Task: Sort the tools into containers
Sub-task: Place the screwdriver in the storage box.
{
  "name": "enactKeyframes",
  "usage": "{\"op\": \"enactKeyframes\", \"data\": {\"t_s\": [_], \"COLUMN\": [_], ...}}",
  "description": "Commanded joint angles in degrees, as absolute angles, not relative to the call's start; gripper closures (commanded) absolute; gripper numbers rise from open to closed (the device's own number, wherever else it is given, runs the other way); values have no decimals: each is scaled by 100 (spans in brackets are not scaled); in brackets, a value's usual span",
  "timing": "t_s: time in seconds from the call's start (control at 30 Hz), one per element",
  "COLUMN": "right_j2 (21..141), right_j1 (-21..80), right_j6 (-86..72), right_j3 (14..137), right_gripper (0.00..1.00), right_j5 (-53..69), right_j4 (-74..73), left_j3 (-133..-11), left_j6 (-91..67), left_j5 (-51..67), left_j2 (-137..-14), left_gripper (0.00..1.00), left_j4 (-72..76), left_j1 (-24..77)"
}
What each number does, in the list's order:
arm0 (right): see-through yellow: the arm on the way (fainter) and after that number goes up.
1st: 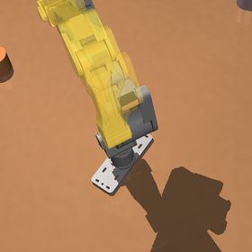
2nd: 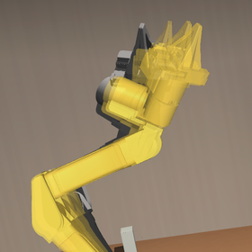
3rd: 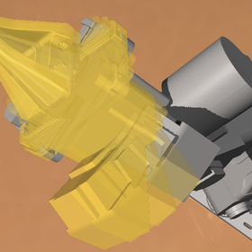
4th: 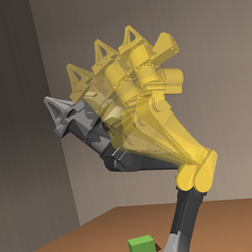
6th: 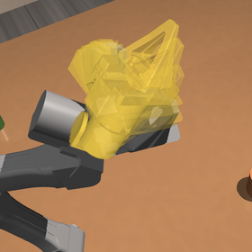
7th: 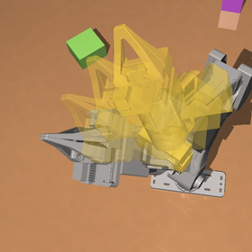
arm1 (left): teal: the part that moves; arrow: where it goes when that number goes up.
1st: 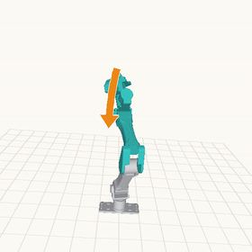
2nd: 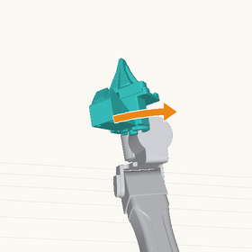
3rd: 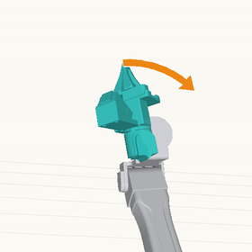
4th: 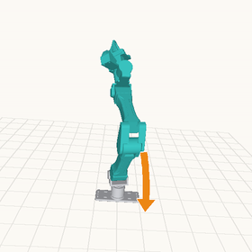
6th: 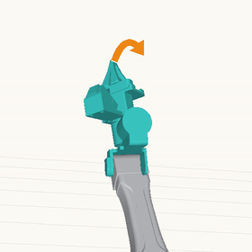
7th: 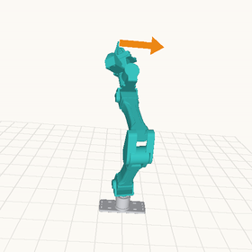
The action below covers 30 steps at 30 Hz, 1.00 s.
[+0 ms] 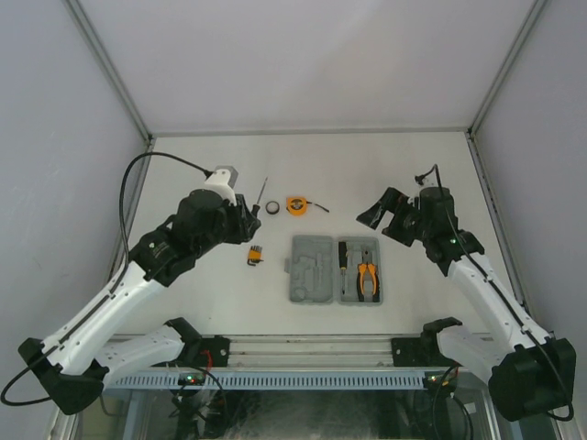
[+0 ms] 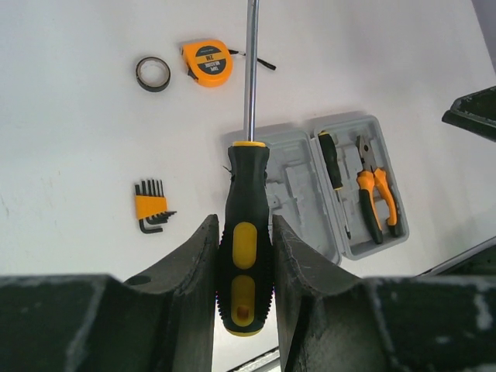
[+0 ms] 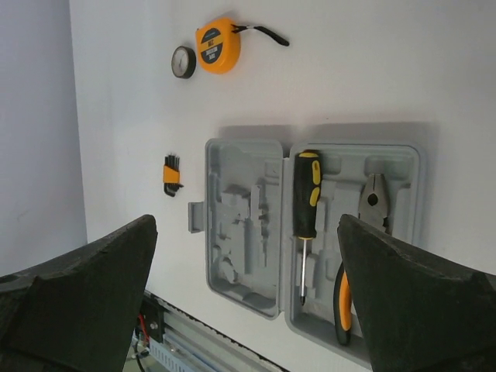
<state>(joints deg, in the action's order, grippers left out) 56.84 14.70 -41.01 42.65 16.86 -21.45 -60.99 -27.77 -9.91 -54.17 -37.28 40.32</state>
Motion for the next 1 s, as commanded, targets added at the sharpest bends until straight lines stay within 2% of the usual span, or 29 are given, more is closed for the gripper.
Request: {"op": "enactKeyframes", "data": {"t_s": [0.0,0.5,0.67,0.97], "right_j2": [5720,5526,5708,5790], "right_j1": [1096,964,739,940], "right_j6": [-4001,-3083,-3072,-3272], "right_j3": [4492,4689,4901,5174], "right_gripper": [0,0,0,0], "right_j5": [2287,1449,1829,1939], "right_j4": [-2267,-2563,-2696,-2311], "left_j3": [-6206,-5686,-5561,-5489], "left_j6": [-3110,-2649,-2571,-2467], "left_j5": [-929,-535,-614,-346], "left_j2": [-5179,-4756,-4566,-4375], "left_gripper": [100,100,100,100], "left_j4": [-3297,-2778,-2607,-2530], "left_j1": [3860,3475,3448,3375]}}
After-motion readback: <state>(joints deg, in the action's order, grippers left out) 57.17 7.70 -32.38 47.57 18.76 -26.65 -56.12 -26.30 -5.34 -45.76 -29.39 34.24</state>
